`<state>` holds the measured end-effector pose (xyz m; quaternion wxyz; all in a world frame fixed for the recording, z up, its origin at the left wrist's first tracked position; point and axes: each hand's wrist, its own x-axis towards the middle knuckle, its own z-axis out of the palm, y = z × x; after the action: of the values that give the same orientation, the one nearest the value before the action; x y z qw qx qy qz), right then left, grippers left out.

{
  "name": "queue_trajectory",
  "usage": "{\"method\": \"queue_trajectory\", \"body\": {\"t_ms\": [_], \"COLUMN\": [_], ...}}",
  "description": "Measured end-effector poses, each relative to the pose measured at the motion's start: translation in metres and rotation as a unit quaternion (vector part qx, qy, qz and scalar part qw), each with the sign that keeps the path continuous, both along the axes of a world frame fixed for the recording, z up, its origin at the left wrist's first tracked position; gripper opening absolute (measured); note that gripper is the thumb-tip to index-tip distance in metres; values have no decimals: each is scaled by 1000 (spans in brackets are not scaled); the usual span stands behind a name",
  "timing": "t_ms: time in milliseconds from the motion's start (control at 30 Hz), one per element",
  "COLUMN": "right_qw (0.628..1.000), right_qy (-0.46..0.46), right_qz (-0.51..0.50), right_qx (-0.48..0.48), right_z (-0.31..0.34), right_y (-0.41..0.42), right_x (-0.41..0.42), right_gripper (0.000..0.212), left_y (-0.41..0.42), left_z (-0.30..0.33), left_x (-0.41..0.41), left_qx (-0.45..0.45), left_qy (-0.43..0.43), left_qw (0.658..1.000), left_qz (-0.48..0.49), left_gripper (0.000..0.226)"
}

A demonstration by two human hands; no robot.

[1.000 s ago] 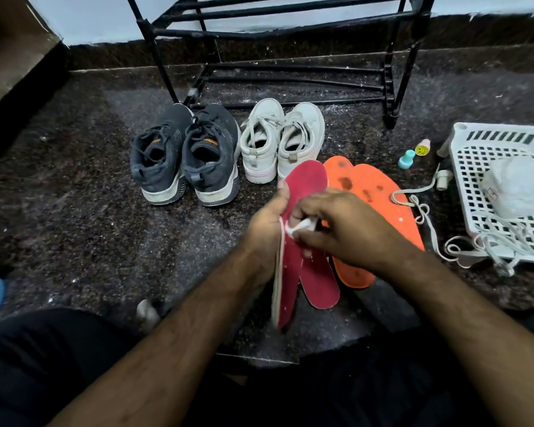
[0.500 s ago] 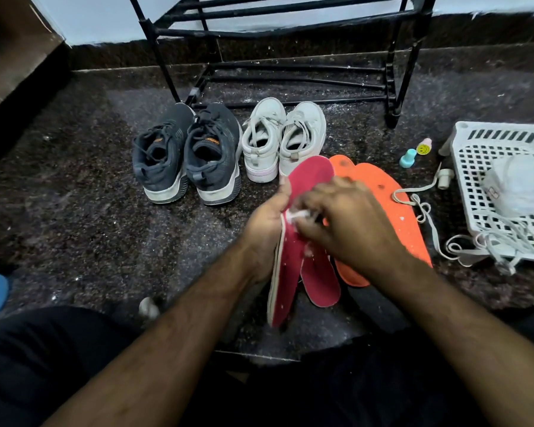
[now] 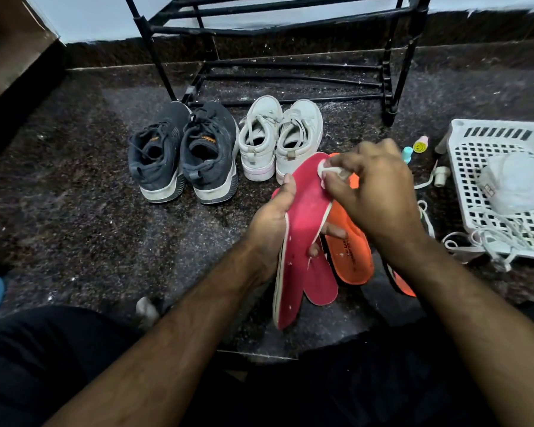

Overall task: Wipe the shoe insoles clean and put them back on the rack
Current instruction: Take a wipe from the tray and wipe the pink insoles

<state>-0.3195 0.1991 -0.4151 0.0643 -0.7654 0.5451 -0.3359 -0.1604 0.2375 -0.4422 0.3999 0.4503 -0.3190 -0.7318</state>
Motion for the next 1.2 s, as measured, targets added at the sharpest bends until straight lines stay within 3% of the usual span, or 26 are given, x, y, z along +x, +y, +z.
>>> {"method": "queue_trajectory", "body": {"t_ms": [67,200,267,367,433,533,633,833,967,1033,1200], "right_qw": [1000,990,993,999,999,994,980,1000,988,982,999], "right_qy": [-2,45,47,24,8,-7,47,-6,25,61,-51], "right_qz": [-2,119,92,-27,-35,97,182,8,148,179,10], "right_qx": [12,63,56,19,21,50,61,16,33,30,17], "right_z": [-4,-11,-9,-4,-5,-10,-11,-3,-9,-11,-9], "right_y": [6,40,27,-2,-3,23,32,-6,26,29,-7], "right_x": [5,24,16,-4,-5,15,18,-11,16,18,-7], "right_gripper": [19,17,21,23,19,10,9,12,11,11,13], "left_y": [0,1,3,4,4,3,4,6,4,4,7], "left_z": [2,2,1,3,8,13,11,8,8,9,11], "left_x": [1,-2,-4,-2,-1,-3,-5,-6,-6,-7,-6], "left_qx": [12,50,30,21,24,41,64,-4,29,39,6], "left_qy": [2,36,1,-37,-28,16,48,-65,-24,-14,-51], "left_qw": [1000,996,999,999,999,998,996,998,997,998,999], "left_qz": [19,60,33,-13,-3,36,37,4,68,53,-8], "left_gripper": [74,68,71,74,74,70,68,78,65,63,78]}}
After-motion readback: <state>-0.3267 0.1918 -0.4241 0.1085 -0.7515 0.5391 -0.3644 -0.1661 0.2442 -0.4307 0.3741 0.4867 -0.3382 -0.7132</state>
